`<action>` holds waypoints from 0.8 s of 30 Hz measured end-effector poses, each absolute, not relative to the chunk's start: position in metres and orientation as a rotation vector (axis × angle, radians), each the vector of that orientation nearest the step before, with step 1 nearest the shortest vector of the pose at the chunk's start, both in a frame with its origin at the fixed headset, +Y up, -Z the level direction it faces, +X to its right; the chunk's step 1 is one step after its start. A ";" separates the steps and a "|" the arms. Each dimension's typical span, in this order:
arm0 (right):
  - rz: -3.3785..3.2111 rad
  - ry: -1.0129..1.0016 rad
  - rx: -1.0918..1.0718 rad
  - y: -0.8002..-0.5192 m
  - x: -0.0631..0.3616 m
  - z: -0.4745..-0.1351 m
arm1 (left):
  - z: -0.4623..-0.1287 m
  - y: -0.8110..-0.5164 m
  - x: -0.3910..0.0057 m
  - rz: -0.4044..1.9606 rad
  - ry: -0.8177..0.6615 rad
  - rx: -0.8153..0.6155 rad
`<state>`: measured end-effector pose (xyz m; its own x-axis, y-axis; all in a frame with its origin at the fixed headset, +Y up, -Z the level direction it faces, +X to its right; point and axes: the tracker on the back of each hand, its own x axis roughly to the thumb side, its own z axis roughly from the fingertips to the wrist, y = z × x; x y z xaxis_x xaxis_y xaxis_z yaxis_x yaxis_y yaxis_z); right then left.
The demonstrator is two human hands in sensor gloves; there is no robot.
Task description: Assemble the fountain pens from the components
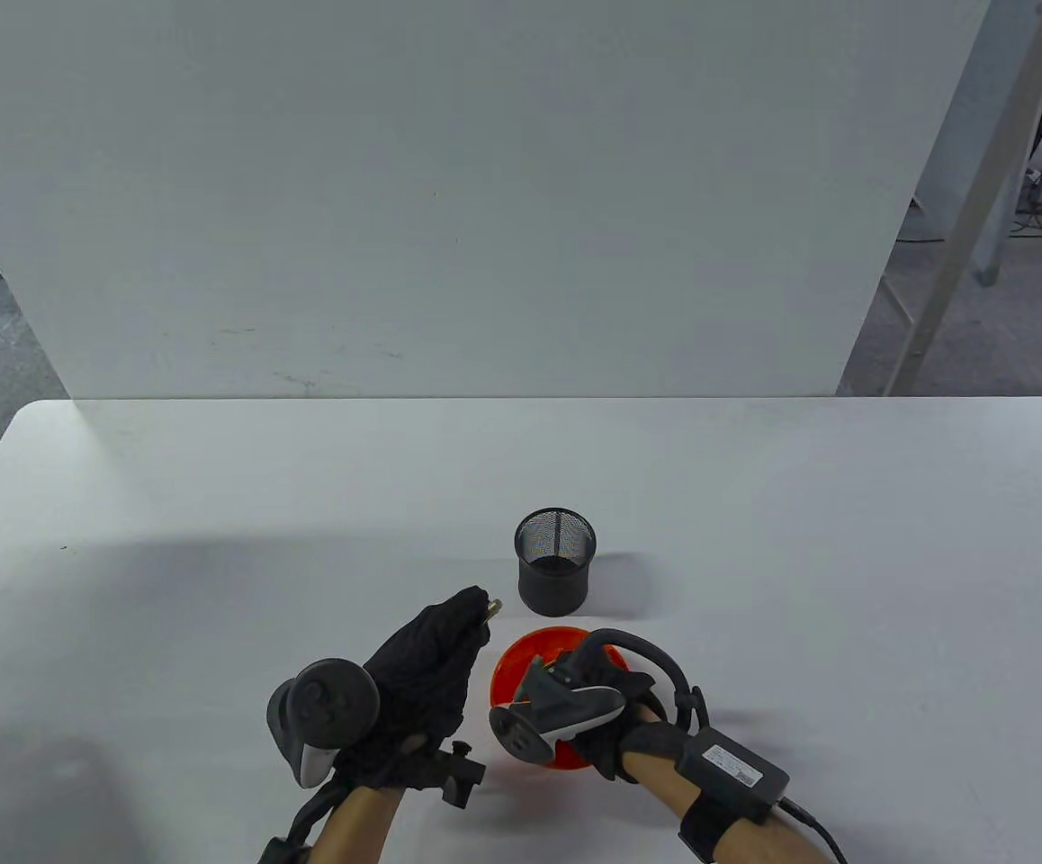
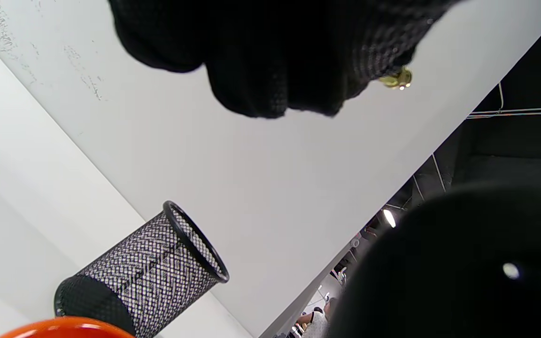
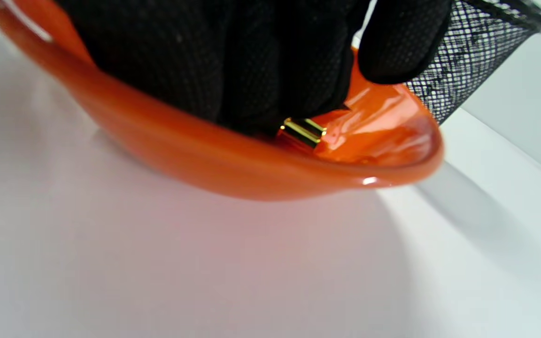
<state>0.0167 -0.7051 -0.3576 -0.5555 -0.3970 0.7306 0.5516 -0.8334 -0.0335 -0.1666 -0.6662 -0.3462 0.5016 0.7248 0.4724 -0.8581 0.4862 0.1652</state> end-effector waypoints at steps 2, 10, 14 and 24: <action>-2.301 -0.248 -1.060 -0.707 0.014 -0.355 | -0.348 -0.665 -0.170 0.977 -0.363 0.408; -2.334 -0.327 -1.031 -0.707 0.016 -0.365 | -0.351 -0.667 -0.173 0.991 -0.339 0.403; -2.365 -0.365 -1.023 -0.703 0.017 -0.367 | -0.351 -0.667 -0.175 0.986 -0.335 0.402; -2.767 0.014 -0.992 -0.636 0.042 -0.339 | -0.352 -0.670 -0.174 0.971 -0.328 0.383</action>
<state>0.0423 -0.6356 -0.3395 -0.7540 -0.1921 0.6281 0.1855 -0.9796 -0.0769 -0.1741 -0.6702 -0.3524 0.5251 0.7317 0.4347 -0.8454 0.5073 0.1673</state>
